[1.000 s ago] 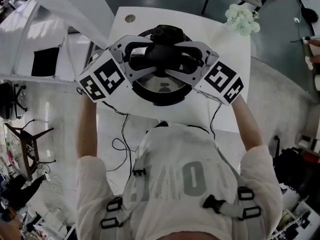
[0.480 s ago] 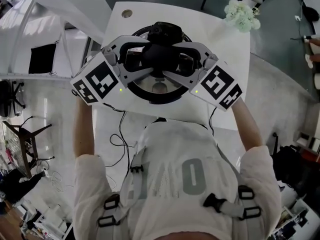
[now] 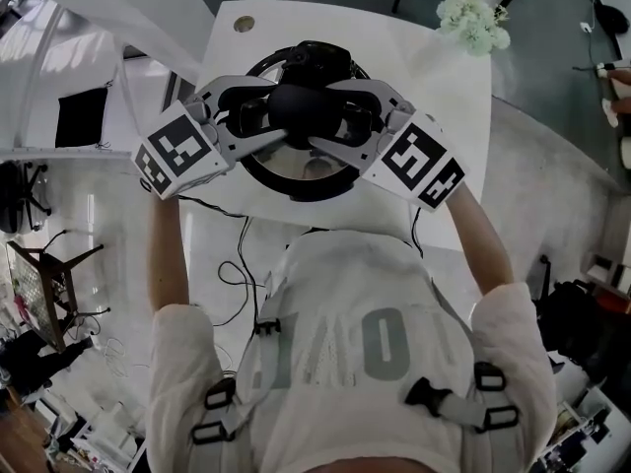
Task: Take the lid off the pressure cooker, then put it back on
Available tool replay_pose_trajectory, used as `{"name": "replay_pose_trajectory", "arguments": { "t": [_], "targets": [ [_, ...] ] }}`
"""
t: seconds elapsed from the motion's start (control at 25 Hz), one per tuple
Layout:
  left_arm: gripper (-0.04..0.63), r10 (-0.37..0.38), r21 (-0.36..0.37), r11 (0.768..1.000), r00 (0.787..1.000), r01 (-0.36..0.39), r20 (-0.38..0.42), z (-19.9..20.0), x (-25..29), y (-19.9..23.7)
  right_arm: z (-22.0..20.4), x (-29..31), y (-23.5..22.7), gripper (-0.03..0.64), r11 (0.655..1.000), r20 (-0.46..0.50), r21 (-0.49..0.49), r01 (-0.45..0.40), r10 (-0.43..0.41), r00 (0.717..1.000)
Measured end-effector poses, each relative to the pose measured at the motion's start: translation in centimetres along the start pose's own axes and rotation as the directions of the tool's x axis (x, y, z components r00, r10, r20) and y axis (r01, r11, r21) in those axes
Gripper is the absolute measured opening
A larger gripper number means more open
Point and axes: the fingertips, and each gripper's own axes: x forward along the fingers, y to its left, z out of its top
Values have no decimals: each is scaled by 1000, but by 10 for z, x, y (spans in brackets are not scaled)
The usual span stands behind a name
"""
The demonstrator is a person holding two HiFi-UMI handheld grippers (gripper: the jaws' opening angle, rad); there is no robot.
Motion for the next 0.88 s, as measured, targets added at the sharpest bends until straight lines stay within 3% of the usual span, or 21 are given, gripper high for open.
{"name": "replay_pose_trajectory", "arguments": {
  "t": [0.36,0.64,0.88],
  "targets": [
    [244,7,43,999,999,-9,48,7,-2,1,-9,-12,-6,279,994,18,107,7,-9,1000],
    [244,-15,29,999,997,13,73,5,1,0,-10,-13,-4,245,998,16,48,41,-41,999],
    [242,3,7,1000,998,-4,58,4,-1,-1,-9,-15,-8,281,997,1,16,76,-76,997]
  ]
}}
